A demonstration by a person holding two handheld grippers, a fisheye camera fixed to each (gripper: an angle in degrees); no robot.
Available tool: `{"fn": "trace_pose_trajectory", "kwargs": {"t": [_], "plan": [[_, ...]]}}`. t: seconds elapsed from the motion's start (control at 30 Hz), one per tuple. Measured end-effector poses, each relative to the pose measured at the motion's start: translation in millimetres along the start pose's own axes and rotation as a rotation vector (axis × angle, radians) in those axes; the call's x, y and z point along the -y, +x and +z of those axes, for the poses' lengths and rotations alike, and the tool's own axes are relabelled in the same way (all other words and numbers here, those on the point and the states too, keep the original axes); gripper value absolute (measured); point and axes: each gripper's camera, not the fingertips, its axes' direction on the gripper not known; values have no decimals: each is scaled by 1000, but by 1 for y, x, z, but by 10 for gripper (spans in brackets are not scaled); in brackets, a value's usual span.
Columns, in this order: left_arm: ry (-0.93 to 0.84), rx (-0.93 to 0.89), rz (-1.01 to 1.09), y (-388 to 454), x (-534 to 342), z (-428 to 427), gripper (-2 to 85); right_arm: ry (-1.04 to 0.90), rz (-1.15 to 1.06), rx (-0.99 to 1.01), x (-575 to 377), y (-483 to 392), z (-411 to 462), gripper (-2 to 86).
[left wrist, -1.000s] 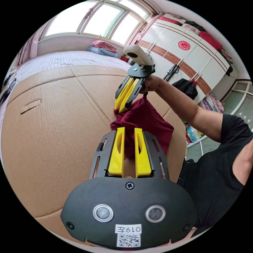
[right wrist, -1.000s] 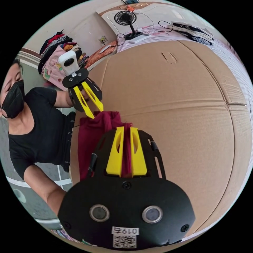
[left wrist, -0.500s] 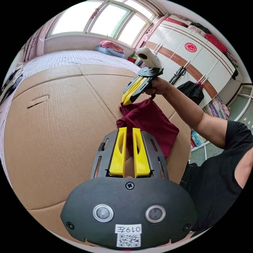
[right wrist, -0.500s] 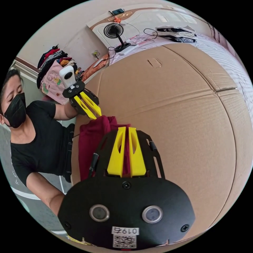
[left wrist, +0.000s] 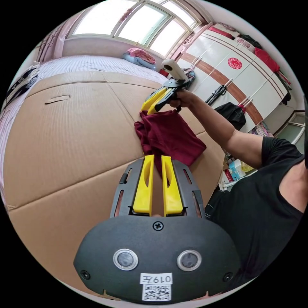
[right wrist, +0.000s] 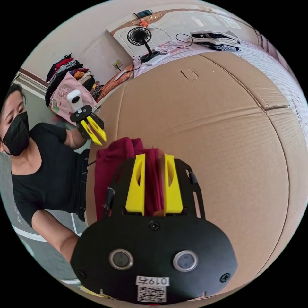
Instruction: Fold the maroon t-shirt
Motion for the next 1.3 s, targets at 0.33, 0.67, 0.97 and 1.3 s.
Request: {"fn": "trace_pose_trajectory", "kwargs": {"t": [0.33, 0.67, 0.97, 1.3], "plan": [[33, 58, 33, 67, -60, 11, 12, 29, -6, -34, 0, -18, -31, 8], [5, 513, 548, 194, -112, 79, 48, 60, 62, 12, -14, -11, -48, 3], [-107, 590, 682, 229, -126, 119, 36, 69, 69, 18, -28, -4, -59, 3], [-248, 726, 1009, 263, -147, 151, 10, 100, 86, 29, -52, 15, -71, 1]]}}
